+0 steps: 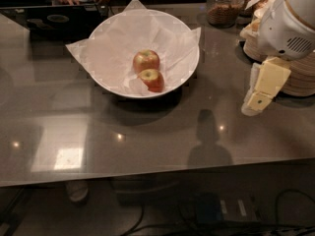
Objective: Pick apple from white bowl
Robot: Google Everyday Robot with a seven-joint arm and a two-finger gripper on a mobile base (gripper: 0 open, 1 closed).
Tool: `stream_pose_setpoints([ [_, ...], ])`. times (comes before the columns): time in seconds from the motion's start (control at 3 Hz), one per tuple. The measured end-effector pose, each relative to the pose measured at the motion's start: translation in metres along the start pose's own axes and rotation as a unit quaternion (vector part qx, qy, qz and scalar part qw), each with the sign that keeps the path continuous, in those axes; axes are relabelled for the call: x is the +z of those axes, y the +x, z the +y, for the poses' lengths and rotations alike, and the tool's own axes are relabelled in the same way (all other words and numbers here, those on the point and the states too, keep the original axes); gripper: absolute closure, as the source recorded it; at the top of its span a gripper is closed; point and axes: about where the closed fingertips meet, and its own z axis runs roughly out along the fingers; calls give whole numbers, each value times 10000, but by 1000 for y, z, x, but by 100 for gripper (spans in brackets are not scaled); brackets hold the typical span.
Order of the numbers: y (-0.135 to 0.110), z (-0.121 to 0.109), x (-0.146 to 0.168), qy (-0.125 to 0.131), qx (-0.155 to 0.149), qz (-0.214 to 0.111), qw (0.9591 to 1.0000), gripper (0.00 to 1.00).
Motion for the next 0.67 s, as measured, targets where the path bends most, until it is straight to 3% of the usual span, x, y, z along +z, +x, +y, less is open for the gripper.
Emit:
stream_pose_setpoints([
  [0.67,-28,-40,41,119,-237,-696,9972,0],
])
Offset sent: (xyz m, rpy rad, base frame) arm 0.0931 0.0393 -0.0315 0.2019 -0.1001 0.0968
